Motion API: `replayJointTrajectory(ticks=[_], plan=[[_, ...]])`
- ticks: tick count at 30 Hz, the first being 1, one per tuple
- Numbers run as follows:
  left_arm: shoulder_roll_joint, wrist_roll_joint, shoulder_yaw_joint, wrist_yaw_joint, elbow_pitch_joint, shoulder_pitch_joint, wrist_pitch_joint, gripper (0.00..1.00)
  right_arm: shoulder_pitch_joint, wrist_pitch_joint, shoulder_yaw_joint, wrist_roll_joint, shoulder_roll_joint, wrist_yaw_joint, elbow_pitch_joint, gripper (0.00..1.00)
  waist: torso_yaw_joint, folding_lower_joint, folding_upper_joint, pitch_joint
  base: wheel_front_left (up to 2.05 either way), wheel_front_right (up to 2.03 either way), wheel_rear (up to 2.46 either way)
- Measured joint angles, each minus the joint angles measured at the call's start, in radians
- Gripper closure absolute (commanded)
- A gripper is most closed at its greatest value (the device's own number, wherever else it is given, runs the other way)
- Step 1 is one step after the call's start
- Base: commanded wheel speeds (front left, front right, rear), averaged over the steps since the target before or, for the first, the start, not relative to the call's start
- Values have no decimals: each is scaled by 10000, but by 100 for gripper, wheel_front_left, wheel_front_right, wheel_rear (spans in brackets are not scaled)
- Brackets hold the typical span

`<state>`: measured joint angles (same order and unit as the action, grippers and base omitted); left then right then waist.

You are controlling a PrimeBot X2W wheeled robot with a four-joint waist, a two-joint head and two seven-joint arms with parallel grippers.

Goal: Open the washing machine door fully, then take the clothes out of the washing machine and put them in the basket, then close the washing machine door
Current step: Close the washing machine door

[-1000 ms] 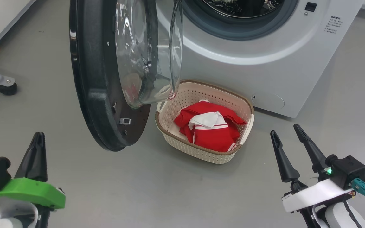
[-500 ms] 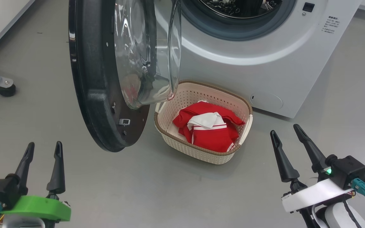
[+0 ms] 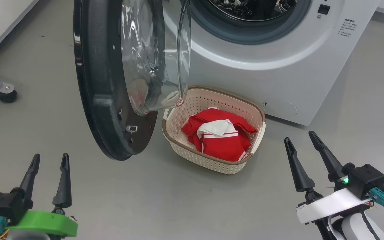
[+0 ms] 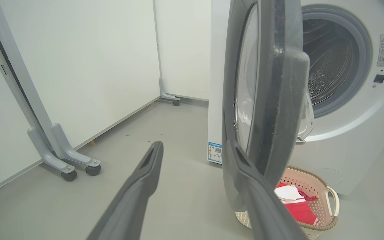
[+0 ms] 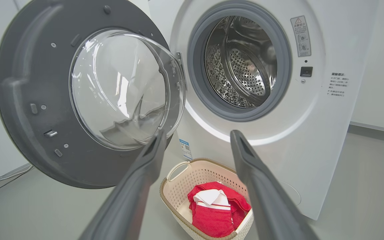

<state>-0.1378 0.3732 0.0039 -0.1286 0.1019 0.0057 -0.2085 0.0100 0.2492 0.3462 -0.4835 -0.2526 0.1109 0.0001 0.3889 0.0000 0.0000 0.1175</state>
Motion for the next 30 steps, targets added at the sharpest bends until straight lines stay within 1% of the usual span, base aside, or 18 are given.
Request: replayJointTrajectory(ticks=[15, 16, 17, 23, 30], plan=[[-12, -150, -56, 0, 307, -1, -215, 0, -36, 0, 17, 2, 46, 6, 67, 0, 11, 0, 0, -106, 0, 0, 0], [-13, -150, -65, 0, 322, -1, -215, 55, -37, 0, 23, 2, 54, 6, 67, 0, 9, 0, 0, -114, 0, 0, 0], [-17, -150, -81, 0, 343, -1, -215, 100, -39, 2, 27, 2, 67, 6, 67, 0, 6, 0, 0, -120, 0, 0, 0], [-40, -140, -222, 0, 395, -1, -217, 100, -101, 2, 38, 2, 84, 8, 73, 0, 4, 0, 0, -145, 0, 0, 0], [-384, -144, -412, 0, 370, -12, -215, 100, -165, 25, 54, 13, 84, 8, 73, 0, 9, 0, 0, -121, 0, 0, 0]])
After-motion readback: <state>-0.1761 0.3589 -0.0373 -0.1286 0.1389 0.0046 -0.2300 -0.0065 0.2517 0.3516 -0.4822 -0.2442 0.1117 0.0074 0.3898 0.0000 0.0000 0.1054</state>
